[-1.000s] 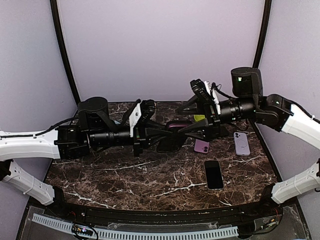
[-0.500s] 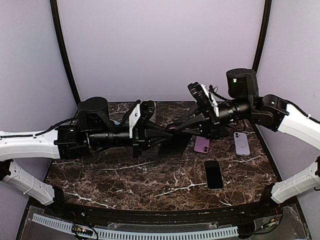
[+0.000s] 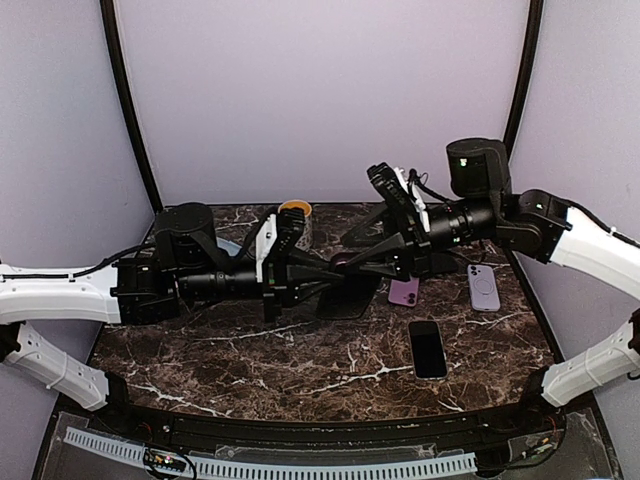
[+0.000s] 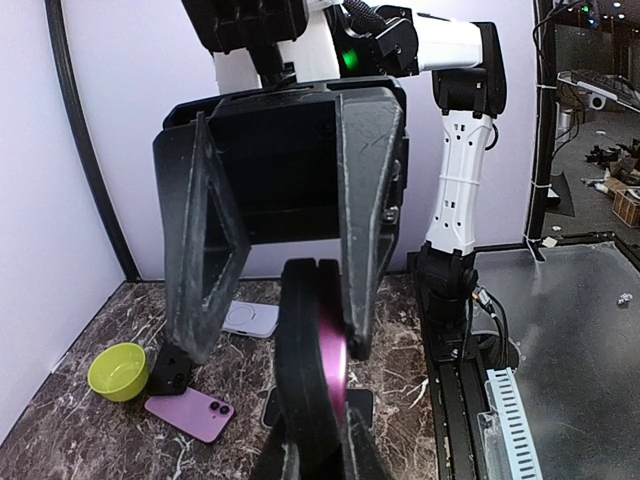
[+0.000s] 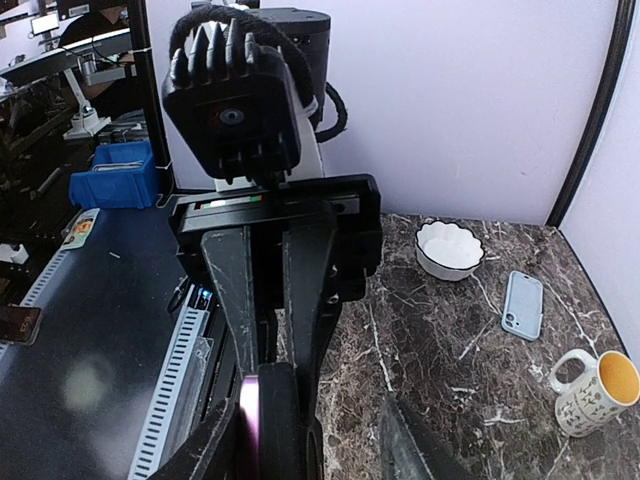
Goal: Put the phone into the phone case
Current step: Press the phone case against the phone.
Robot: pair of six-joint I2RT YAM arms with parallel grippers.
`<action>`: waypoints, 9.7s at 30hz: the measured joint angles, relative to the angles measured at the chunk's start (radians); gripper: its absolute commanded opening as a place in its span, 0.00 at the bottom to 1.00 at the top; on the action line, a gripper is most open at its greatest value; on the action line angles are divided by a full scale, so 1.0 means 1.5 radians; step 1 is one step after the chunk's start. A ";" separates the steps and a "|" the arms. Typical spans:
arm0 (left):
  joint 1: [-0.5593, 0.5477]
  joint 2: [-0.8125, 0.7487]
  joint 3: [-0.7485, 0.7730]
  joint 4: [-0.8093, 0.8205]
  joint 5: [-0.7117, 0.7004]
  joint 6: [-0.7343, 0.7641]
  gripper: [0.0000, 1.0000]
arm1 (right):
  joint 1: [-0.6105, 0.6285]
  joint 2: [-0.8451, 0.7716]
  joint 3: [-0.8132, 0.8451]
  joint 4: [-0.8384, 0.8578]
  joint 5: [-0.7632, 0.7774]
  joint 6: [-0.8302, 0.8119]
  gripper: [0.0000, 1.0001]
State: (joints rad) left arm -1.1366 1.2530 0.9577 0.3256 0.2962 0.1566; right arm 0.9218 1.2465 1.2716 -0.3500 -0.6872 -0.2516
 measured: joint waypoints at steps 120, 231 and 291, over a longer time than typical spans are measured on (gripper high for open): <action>-0.001 0.036 -0.052 0.228 0.007 -0.091 0.00 | -0.013 -0.105 -0.097 0.100 -0.003 0.090 0.00; -0.001 -0.022 -0.105 0.154 -0.035 -0.066 0.39 | -0.016 -0.079 -0.106 0.073 -0.003 0.087 0.00; -0.002 -0.052 -0.152 0.172 -0.281 -0.132 0.92 | -0.041 -0.011 -0.211 0.237 0.046 0.271 0.00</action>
State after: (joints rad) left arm -1.1393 1.1751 0.7303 0.5842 -0.1246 -0.0410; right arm 0.8604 1.2297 0.9554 0.0051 -0.6182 0.1547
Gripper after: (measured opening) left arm 0.869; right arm 0.077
